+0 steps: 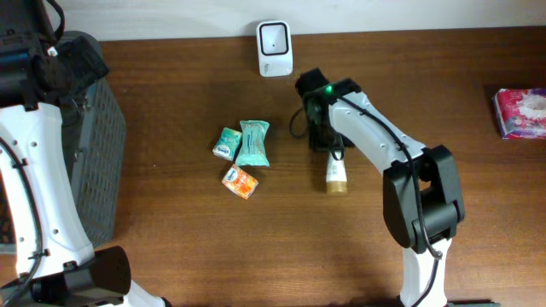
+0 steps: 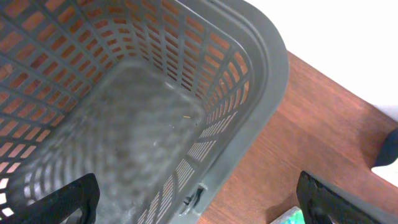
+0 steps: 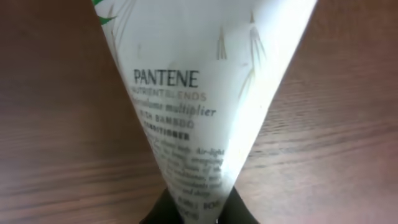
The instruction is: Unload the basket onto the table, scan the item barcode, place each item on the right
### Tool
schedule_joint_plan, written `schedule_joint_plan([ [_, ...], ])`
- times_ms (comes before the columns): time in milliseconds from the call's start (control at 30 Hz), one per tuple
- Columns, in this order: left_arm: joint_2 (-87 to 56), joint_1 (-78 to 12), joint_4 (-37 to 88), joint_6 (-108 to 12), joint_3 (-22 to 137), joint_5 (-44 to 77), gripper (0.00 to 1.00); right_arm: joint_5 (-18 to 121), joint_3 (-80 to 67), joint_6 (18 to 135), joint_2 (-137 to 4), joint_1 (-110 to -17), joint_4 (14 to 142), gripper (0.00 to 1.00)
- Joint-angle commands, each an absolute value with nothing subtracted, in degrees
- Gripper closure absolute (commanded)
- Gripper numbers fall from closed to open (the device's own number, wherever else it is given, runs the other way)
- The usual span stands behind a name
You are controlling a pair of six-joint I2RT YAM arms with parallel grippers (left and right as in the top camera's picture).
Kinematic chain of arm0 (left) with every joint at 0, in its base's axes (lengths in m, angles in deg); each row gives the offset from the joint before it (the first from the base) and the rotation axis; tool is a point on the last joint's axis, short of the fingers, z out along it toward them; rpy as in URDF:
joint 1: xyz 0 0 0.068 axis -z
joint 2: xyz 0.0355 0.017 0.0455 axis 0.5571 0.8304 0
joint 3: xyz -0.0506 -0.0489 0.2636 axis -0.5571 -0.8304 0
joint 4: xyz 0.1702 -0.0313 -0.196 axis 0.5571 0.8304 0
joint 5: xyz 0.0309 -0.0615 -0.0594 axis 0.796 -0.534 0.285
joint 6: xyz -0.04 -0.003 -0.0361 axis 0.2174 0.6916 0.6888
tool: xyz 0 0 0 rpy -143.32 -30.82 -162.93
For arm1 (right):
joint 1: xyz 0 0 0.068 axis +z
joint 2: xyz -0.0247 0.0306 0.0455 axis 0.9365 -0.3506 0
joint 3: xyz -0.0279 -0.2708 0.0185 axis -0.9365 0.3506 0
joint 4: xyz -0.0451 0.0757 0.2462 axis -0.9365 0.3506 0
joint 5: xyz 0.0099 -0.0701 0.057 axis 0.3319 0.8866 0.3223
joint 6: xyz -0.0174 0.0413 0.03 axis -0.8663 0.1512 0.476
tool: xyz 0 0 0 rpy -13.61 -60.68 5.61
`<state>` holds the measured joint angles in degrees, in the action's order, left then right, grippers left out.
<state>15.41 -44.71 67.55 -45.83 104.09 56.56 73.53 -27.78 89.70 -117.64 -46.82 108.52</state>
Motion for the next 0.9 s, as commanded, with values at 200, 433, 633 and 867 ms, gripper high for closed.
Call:
schedule_joint_plan([
  [200,14.5,-44.9,67.4,-45.5,104.7,57.0,0.01,65.9,-24.5,90.6,-116.3,-44.2,105.8,0.57],
  [433,14.5,-44.9,67.4,-45.5,104.7,57.0,0.01,58.8,-25.6,91.5,-116.1,-40.1,105.0,0.37],
  [633,14.5,-44.9,67.4,-45.5,104.7,57.0,0.01,60.1,-38.6,87.8,-115.5,-43.5,115.9,0.01],
  [867,14.5,-44.9,67.4,-45.5,104.7,57.0,0.01,48.4,-29.2,86.7,-115.6,-53.0,111.6,0.01],
])
